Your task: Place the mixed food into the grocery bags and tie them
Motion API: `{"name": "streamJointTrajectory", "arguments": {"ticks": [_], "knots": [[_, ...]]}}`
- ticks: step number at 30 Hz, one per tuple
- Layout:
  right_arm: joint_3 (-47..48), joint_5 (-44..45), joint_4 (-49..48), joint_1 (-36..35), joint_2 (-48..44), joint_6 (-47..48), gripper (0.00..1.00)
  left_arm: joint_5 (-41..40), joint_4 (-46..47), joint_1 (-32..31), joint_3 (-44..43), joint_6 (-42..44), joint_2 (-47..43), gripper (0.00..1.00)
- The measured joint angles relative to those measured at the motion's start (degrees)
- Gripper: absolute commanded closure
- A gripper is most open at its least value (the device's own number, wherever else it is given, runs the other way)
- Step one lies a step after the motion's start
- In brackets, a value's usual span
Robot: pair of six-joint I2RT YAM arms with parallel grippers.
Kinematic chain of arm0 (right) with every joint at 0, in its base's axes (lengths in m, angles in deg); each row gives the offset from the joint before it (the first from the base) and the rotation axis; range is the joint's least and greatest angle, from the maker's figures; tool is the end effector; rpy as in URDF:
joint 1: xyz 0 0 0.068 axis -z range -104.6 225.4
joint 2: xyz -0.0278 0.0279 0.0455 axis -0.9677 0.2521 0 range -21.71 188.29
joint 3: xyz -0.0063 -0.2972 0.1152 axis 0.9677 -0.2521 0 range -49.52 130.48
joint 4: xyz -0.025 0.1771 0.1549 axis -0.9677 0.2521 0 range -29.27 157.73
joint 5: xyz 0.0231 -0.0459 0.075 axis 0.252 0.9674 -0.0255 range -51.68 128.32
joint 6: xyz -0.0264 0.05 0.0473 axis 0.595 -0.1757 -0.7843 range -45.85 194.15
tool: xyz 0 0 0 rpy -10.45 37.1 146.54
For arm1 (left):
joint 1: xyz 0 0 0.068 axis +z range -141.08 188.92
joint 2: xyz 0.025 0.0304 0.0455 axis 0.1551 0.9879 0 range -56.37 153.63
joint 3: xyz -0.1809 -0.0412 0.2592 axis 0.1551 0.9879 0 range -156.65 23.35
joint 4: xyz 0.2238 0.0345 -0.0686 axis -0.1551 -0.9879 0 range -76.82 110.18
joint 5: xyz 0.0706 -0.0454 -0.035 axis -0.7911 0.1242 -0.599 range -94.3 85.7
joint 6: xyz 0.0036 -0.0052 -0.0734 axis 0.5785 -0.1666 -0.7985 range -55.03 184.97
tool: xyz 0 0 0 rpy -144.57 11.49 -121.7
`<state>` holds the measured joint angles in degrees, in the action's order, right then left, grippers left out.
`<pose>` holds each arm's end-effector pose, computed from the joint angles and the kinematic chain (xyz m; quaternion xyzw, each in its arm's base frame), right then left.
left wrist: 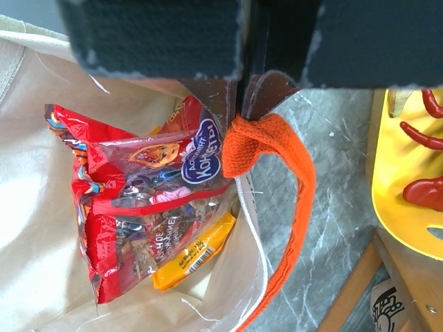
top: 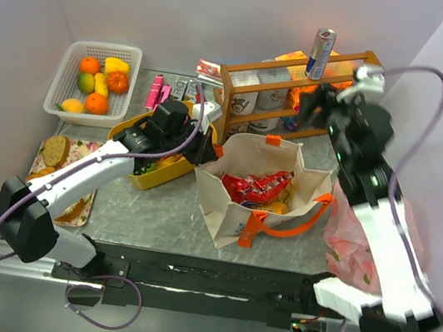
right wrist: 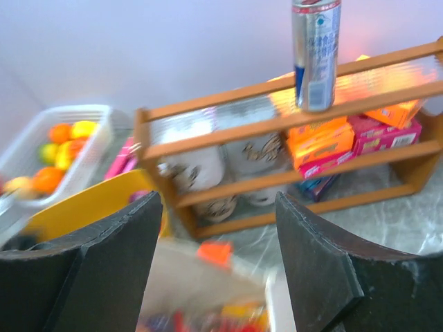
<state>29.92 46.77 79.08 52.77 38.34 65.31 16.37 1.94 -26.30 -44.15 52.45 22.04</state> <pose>0.1747 0.0630 0.5147 -0.0316 0.7000 0.1432 0.6989 0.2311 -0.1897 0.3720 0.2560 0.8138 -0.3430 0.3930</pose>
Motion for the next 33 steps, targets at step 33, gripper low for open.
{"name": "streamJointTrajectory", "arguments": {"ticks": [33], "knots": [[19.26, -20.09, -18.64, 18.43, 41.64, 12.57, 0.21, 1.16, 0.94, 1.07, 0.26, -0.04, 1.01, 0.99]]}}
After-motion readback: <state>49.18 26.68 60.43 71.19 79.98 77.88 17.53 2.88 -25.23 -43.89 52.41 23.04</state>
